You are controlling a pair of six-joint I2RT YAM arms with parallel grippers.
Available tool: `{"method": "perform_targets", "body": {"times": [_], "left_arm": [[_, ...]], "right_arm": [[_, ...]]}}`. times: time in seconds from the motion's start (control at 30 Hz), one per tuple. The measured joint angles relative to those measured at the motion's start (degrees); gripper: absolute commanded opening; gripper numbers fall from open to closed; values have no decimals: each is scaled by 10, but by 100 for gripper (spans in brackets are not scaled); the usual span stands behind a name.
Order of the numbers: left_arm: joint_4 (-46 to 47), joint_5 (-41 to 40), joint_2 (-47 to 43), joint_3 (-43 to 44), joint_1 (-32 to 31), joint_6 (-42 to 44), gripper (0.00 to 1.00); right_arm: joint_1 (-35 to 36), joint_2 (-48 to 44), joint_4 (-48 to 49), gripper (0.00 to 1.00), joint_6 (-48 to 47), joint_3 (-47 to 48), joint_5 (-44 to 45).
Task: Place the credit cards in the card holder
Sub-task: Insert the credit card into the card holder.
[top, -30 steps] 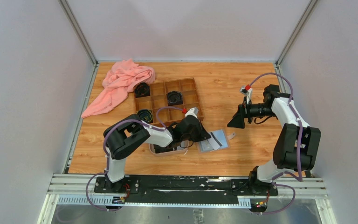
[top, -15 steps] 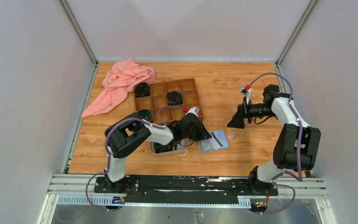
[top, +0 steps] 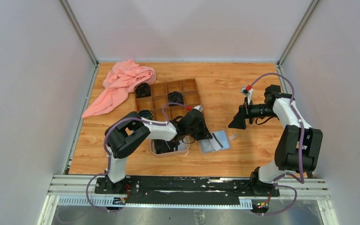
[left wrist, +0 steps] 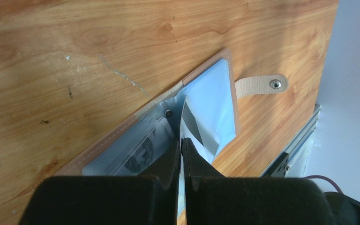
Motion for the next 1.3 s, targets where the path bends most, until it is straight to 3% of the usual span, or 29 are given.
{"method": "perform_targets", "body": {"times": [0.27,0.83,1.2,1.3], "left_arm": [[-119,1,7,68,0,32,0],[-162,28,51,131,2,45,10],[-183,28,58,155,0,59,53],[-221,16,55,176,-2,83,55]], "right_arm": [[0,-11,0,100,-1,0,0],[0,-17,-2,100,-9,0,0],[0,-25,-4,100,-13,0,0],[0,-28,-4,100,-14,0,0]]}}
